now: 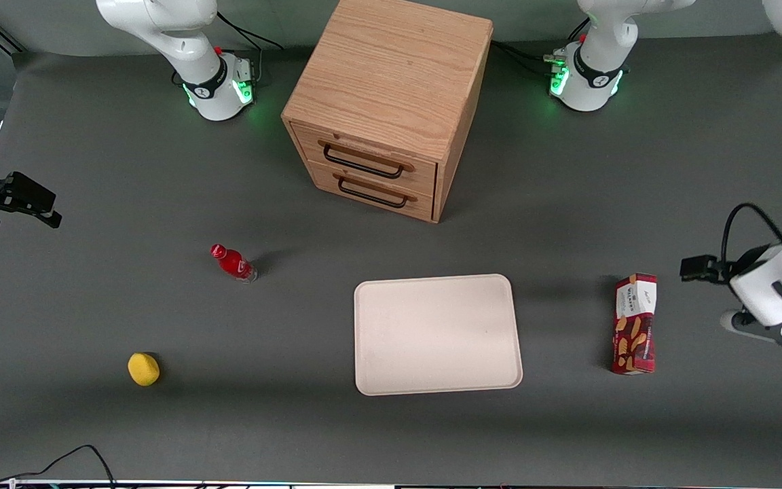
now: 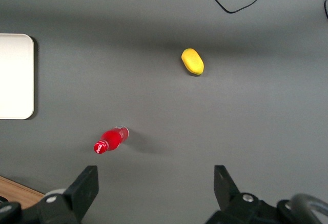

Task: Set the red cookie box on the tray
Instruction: 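Move the open left gripper down over the red plaid cookie box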

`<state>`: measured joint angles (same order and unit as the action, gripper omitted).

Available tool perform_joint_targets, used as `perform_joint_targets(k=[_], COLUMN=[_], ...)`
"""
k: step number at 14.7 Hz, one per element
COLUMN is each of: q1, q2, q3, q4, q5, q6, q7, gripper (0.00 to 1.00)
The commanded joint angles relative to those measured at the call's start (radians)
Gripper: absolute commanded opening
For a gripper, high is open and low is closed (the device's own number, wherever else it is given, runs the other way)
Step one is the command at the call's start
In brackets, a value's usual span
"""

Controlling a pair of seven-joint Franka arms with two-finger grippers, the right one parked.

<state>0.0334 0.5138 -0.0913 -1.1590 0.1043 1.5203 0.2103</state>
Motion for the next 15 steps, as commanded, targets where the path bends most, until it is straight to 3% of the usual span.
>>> perform_joint_targets(k=[1,8,12,15], q1=[0.000,0.006,0.028,0.029], q2=[0.009,0.015,0.067,0.152], q3=[0.002,0.002,0.010,0.010], q4=[-0.014,-0.048,-0.252,-0.275], q5=[0.017,0.018,0.020,0.018], q6=[0.044,0.096,0.430,0.555], q7=[-0.018,-0.022,-0.025,-0.025], gripper=[1.00,1.00,1.00,1.00])
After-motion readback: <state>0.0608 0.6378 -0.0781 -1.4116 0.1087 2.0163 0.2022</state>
